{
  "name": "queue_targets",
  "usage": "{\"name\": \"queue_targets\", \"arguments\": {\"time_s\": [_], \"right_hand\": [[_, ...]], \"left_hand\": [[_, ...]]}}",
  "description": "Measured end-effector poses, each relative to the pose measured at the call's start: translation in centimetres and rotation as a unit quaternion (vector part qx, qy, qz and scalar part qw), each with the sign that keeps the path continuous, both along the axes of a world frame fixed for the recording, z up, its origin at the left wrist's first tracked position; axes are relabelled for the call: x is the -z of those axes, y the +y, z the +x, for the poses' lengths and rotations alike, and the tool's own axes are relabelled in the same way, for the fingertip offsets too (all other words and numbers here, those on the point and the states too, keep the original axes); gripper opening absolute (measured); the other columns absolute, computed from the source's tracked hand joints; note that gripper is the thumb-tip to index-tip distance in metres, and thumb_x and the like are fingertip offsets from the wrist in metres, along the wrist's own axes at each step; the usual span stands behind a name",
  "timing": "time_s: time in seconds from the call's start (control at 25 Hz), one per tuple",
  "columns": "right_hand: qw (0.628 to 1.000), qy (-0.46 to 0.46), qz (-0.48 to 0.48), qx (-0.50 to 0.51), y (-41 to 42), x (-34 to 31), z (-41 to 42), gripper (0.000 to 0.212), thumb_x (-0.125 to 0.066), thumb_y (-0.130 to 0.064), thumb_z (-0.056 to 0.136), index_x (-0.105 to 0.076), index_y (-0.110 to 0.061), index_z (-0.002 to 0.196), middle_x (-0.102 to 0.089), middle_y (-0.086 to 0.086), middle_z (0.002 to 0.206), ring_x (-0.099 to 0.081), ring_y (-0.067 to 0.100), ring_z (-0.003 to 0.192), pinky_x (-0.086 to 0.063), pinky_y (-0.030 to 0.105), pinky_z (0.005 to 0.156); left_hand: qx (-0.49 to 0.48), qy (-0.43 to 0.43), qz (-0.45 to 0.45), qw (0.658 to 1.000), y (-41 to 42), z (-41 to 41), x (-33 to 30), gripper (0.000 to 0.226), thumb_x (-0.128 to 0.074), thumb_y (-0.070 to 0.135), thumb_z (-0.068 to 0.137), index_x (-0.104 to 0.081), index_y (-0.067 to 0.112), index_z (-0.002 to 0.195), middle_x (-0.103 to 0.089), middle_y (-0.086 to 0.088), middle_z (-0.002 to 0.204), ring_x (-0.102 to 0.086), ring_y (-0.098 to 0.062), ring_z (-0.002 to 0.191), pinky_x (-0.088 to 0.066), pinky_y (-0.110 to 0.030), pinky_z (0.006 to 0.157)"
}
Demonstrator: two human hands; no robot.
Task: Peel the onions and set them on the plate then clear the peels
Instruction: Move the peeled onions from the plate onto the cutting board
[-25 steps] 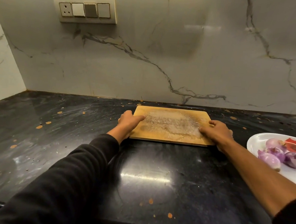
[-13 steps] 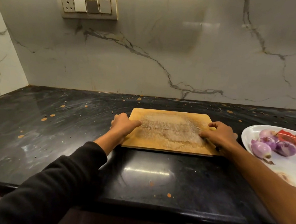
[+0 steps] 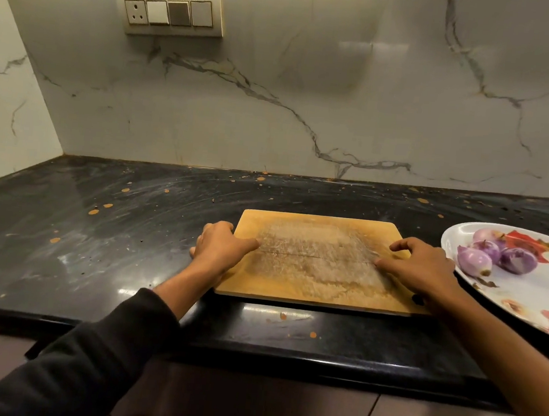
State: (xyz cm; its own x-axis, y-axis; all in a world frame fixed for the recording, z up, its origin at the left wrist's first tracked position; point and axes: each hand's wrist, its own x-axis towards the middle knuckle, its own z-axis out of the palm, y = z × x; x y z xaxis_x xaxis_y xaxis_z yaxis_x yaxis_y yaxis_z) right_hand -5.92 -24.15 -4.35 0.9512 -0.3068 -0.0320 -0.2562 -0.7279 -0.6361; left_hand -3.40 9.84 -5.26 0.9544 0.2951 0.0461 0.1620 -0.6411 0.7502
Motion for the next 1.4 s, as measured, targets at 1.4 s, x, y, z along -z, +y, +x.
{"name": "queue_targets", "arguments": {"time_s": [1.4], "right_hand": [[0.982,-0.174,-0.073,-0.005,-11.6,-4.3,-6.1,0.015,-0.065,-0.024,0.094,-0.069,-0.02,0.108,-0.069,-0.001,0.1,-0.06,0.009,0.085,-0.043,0.018,0.068]], "left_hand": [[0.43,-0.089,0.107,0.892,-29.3,1.0,-6.3,0.029,-0.066,0.035,0.092,-0.065,0.02,0.117,-0.068,0.001,0.105,-0.063,-0.014,0.096,-0.055,-0.037,0.089]]}}
